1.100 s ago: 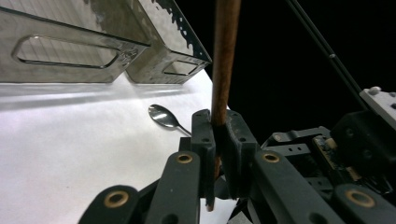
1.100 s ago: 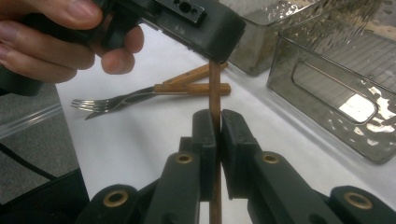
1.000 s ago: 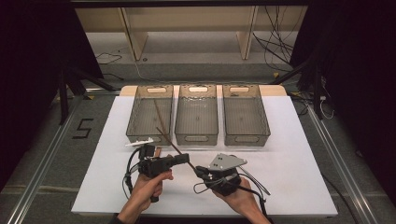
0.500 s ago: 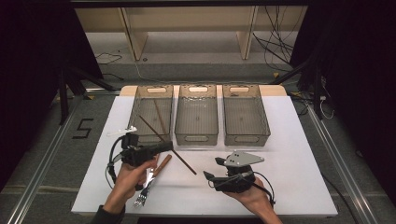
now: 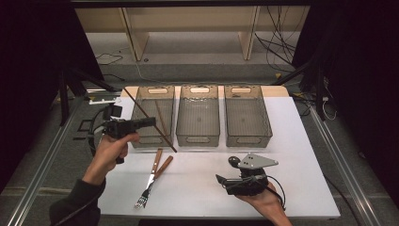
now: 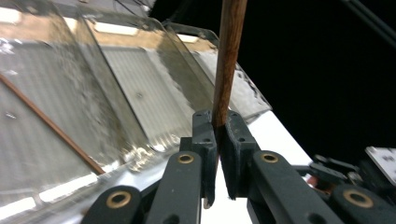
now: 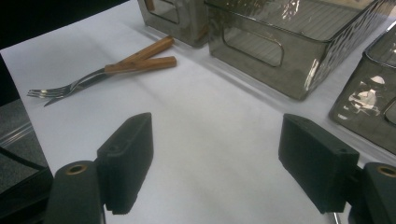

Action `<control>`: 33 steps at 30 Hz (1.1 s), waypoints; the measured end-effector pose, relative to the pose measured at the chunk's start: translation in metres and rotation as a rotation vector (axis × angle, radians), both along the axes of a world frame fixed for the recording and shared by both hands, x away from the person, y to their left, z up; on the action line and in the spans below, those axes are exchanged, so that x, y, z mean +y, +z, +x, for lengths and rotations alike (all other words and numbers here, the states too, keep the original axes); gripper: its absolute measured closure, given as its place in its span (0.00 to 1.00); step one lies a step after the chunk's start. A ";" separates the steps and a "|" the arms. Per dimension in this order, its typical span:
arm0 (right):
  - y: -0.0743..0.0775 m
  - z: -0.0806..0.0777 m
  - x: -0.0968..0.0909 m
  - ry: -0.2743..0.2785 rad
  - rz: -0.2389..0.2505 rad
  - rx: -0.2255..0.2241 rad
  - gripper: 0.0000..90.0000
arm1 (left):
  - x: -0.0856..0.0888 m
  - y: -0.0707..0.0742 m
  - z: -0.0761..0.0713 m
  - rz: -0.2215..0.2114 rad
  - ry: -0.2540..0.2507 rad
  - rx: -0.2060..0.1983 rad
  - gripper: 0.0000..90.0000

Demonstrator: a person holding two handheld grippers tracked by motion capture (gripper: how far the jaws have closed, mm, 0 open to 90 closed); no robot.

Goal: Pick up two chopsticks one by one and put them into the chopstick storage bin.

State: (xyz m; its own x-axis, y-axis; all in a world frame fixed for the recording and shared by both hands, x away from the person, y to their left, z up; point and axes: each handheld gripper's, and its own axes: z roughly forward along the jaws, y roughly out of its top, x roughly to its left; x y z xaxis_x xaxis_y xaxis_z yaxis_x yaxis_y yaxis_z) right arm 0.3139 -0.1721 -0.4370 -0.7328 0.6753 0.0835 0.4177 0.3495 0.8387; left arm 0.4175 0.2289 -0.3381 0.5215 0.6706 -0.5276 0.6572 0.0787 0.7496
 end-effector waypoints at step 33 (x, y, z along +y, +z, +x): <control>0.003 -0.004 -0.007 -0.016 0.020 -0.019 0.20 | 0.006 -0.020 0.109 0.213 0.190 0.205 0.94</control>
